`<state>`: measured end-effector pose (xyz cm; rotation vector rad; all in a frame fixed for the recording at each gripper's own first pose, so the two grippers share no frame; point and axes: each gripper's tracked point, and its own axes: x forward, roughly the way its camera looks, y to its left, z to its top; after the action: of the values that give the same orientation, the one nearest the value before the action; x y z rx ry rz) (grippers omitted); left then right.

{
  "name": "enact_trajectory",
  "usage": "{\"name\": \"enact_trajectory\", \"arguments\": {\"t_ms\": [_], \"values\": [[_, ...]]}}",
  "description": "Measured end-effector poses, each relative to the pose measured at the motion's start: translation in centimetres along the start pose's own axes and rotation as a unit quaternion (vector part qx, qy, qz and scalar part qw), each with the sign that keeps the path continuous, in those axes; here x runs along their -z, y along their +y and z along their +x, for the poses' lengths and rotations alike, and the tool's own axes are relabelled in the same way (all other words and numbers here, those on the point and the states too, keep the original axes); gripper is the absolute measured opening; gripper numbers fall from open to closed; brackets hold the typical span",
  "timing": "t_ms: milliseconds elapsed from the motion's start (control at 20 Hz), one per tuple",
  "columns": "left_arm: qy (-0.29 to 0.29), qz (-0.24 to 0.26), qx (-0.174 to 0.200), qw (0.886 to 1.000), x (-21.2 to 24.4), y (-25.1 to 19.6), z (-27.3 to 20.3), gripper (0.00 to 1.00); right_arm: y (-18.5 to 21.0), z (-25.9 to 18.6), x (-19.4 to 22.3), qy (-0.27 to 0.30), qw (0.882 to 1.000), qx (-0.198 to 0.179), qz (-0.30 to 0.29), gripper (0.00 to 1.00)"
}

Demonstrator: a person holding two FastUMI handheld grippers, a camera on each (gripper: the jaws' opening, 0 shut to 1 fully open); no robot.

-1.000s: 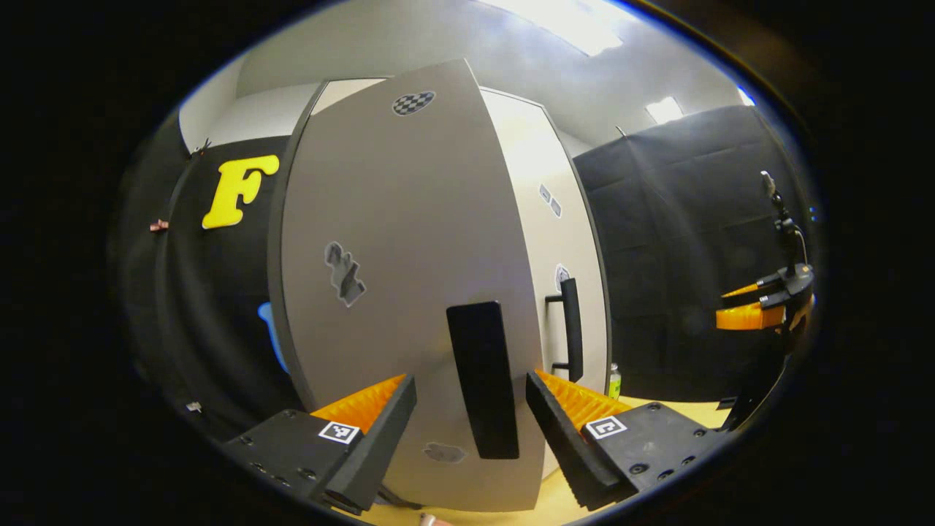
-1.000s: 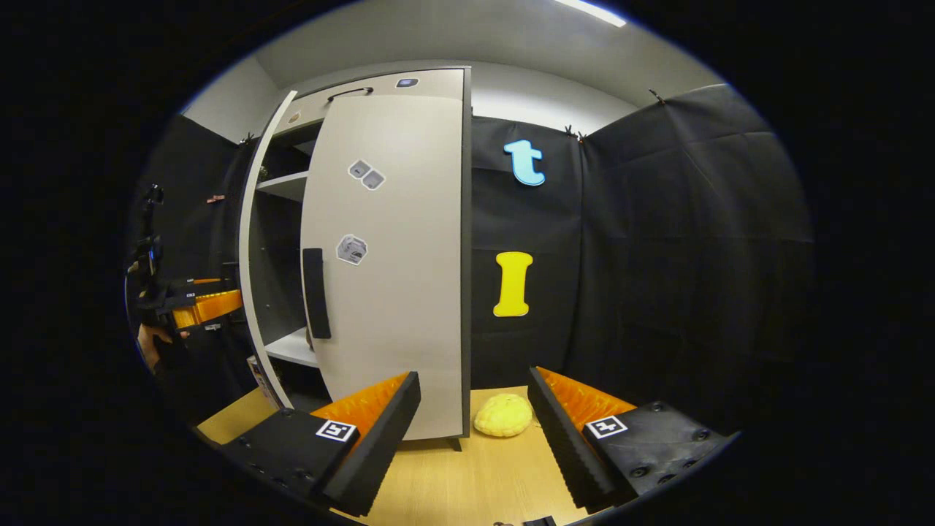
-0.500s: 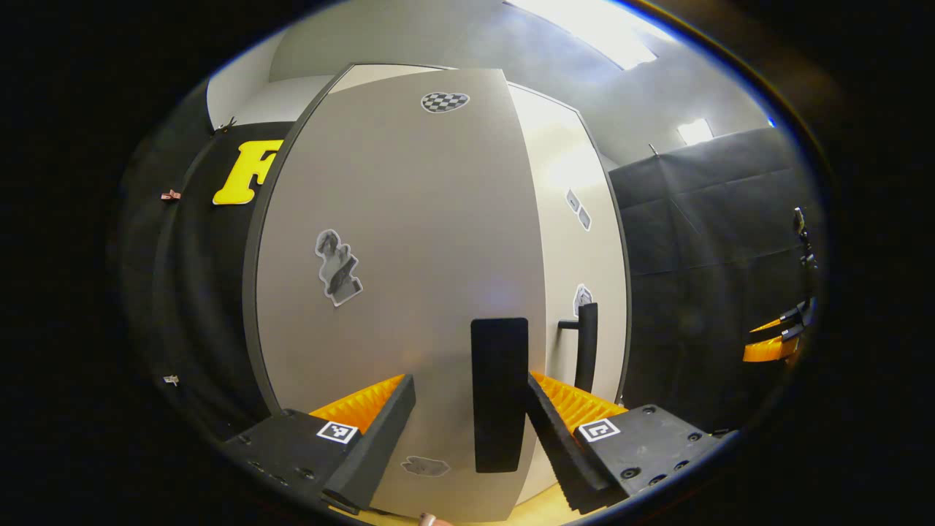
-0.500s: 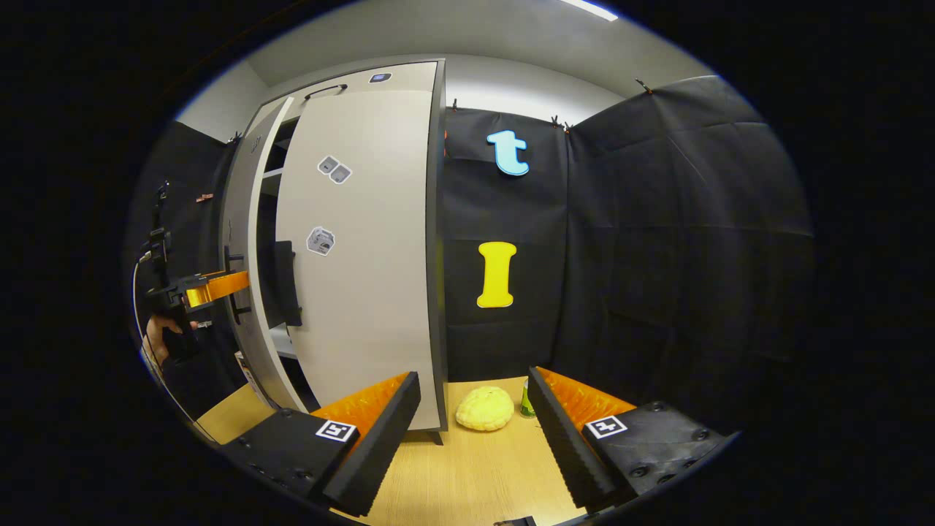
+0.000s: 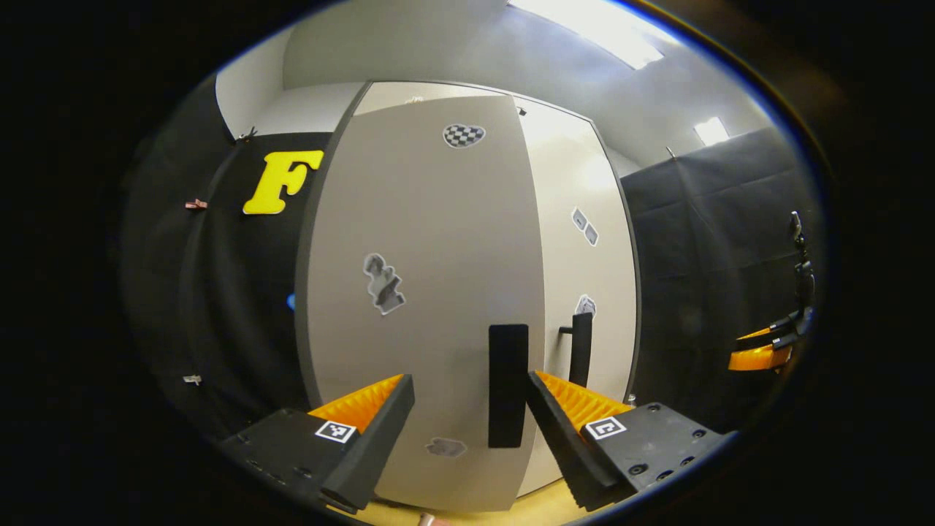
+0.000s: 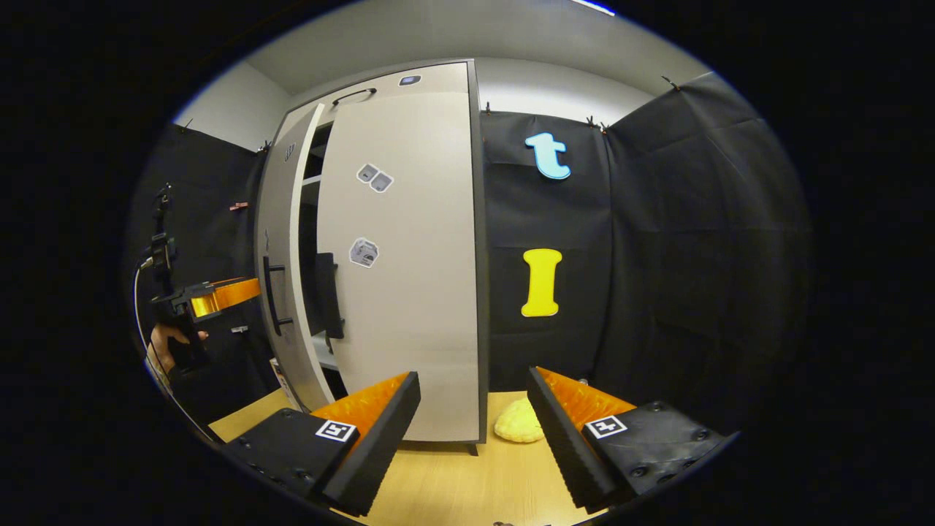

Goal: Grab one shoe with the right hand and put it into the shoe cabinet, grab the other shoe with the left hand and put it into the shoe cabinet; then close the right door with the right hand and the left door with the left hand.

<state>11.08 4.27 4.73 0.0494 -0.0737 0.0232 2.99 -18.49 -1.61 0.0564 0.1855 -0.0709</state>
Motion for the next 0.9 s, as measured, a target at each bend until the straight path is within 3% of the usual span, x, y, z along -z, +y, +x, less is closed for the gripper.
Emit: {"name": "enact_trajectory", "arguments": {"t_ms": [300, 500, 900], "values": [[0.012, 0.002, -0.075, 0.997, -0.6, 4.1, -8.6, 0.97, 5.6, 2.2, -0.4, -0.011, 0.997, -0.079, -0.009, 0.98], [0.008, -0.03, -0.107, 0.994, -0.9, 4.6, -12.6, 0.98, 9.6, 2.1, -0.4, -0.011, 0.99, -0.139, -0.01, 0.98], [0.018, -0.03, -0.117, 0.992, -0.8, 4.0, -16.1, 0.95, 11.9, -0.3, -0.6, -0.019, 0.986, -0.165, -0.013, 0.98]]}}
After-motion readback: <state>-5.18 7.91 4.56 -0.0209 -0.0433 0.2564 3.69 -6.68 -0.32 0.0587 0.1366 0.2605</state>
